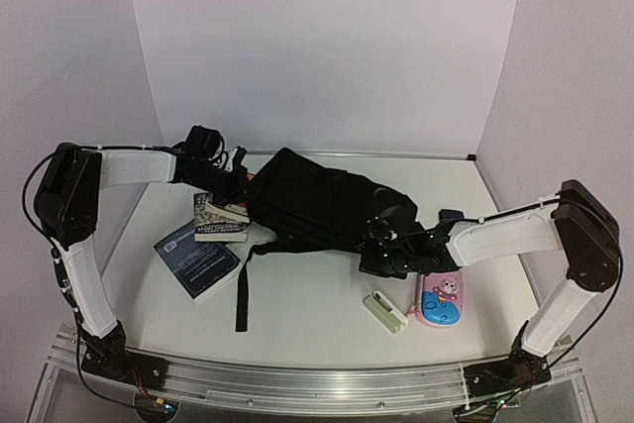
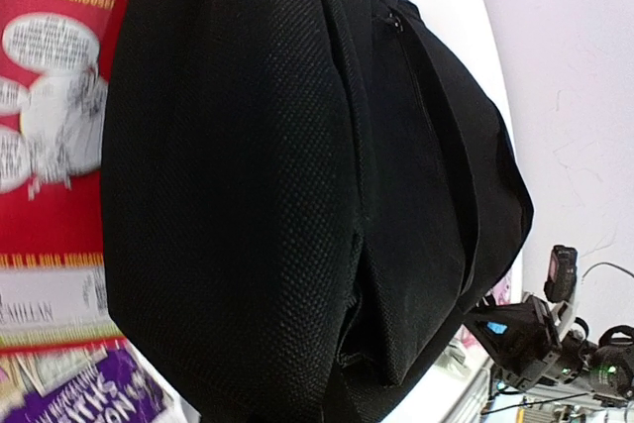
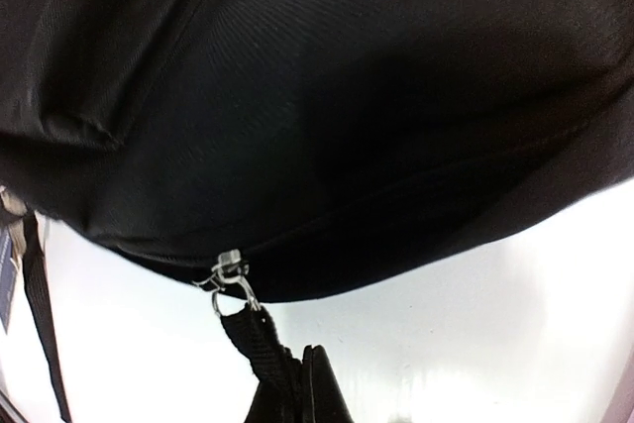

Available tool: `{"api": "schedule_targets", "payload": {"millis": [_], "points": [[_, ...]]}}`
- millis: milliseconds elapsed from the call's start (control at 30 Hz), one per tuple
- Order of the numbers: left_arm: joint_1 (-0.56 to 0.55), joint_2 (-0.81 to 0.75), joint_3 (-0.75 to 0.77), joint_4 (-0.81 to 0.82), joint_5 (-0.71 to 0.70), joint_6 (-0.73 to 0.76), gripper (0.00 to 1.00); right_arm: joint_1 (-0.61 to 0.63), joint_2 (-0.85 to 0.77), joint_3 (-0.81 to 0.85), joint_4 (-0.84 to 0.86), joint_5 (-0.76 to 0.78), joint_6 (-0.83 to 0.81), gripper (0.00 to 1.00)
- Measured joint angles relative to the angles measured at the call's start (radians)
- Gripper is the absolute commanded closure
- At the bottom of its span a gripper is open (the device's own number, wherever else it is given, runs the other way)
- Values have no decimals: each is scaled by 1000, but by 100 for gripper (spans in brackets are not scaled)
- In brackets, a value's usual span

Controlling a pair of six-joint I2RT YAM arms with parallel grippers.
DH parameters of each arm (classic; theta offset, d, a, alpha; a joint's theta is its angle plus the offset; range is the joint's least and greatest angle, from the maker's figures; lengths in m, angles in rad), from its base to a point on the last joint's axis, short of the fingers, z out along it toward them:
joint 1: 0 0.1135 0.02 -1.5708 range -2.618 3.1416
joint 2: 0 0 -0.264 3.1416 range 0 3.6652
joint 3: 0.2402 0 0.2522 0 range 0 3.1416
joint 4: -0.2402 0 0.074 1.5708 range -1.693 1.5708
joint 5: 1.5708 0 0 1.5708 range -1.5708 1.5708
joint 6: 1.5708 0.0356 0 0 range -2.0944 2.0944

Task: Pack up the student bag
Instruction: Unzip the student bag at the center of the board.

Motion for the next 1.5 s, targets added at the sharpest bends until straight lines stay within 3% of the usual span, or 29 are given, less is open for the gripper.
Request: {"api": "schedule_targets", "payload": {"millis": [133, 300, 433, 500, 567, 633, 833, 1100, 1500], "points": [[7, 76, 95, -13, -1, 70, 99, -9, 0, -7, 11, -48, -39, 100], [10, 142, 161, -8, -12, 127, 79, -10, 0, -33, 82, -164, -84, 100], [16, 138, 155, 12, -54, 144, 53, -10, -2, -40, 108, -219, -98, 98], [18, 120, 132, 25, -88, 152, 43, -10, -6, -40, 110, -220, -98, 90], [15, 75, 83, 31, -140, 164, 34, -10, -10, -40, 109, -215, -93, 75], [5, 23, 37, 30, -194, 168, 29, -10, -13, -40, 104, -207, -97, 67], [-113, -145, -73, 35, -295, 158, 28, -10, -22, -44, 73, -178, -93, 53], [-169, -236, -270, 149, -219, -69, 30, -12, -94, -59, 48, -155, -92, 71], [-202, -209, -318, 287, -112, -246, 33, -14, -6, -59, 61, -205, -86, 73]]}}
